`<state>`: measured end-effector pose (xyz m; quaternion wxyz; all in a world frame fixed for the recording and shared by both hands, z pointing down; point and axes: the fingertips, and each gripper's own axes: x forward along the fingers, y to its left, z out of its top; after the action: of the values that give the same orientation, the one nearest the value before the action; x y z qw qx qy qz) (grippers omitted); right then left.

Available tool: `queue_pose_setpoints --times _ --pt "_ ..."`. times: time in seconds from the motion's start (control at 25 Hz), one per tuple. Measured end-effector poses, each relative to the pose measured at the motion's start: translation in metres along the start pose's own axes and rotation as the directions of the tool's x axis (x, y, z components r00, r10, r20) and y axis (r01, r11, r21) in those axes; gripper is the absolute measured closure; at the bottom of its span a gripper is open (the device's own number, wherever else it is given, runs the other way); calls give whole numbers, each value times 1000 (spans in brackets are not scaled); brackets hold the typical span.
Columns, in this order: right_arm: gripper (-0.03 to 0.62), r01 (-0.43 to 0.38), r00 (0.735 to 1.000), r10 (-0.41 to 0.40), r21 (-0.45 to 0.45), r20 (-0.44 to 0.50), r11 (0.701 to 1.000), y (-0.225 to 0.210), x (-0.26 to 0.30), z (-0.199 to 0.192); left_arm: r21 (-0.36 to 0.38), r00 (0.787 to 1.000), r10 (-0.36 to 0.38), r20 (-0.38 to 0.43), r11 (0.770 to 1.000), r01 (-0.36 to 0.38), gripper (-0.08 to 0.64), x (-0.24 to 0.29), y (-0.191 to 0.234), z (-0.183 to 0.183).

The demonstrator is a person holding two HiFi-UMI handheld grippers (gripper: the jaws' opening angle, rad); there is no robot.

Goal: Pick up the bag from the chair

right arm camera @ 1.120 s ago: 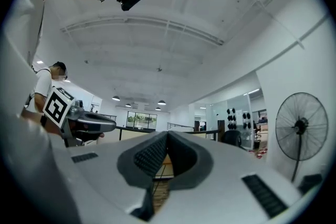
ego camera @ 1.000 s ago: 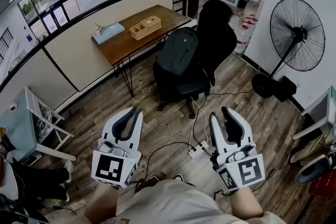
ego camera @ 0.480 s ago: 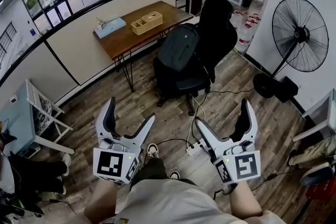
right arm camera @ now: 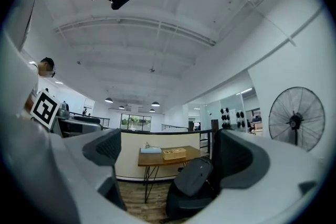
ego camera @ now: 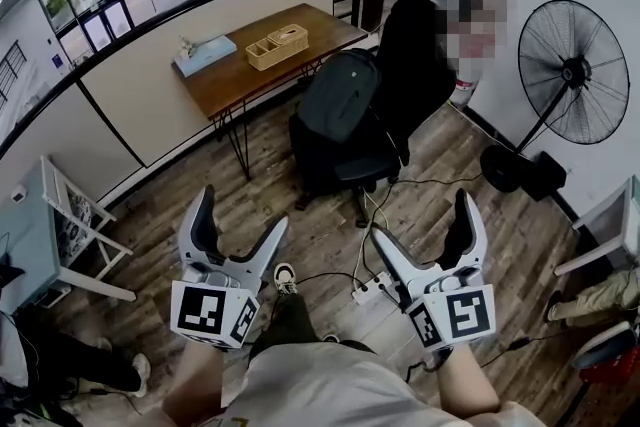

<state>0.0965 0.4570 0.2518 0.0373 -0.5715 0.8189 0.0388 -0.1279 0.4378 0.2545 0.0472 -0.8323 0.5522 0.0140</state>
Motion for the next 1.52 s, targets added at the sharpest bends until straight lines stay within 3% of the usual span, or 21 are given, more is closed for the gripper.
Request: queue_pose_setpoints --times 0.36,0.6,0.8,1.04,1.52 --pt "6 16 999 -15 4 -46 1000 -8 81 -25 16 998 -33 -45 999 33 109 69 48 -24" --pt "6 10 995 -9 5 -96 1000 -6 162 -47 13 997 -51 -64 999 52 109 128 102 -39" --pt "6 44 993 -41 22 -108 999 -7 235 -48 -28 993 -92 -71 995 91 109 181 151 -37" --pt "7 79 993 -77 18 -93 997 -2 314 -46 -19 991 -116 -73 993 115 109 235 213 -40" --pt "9 153 978 -149 17 -145 988 -9 378 -75 -31 979 -176 -102 984 174 109 290 263 -63"
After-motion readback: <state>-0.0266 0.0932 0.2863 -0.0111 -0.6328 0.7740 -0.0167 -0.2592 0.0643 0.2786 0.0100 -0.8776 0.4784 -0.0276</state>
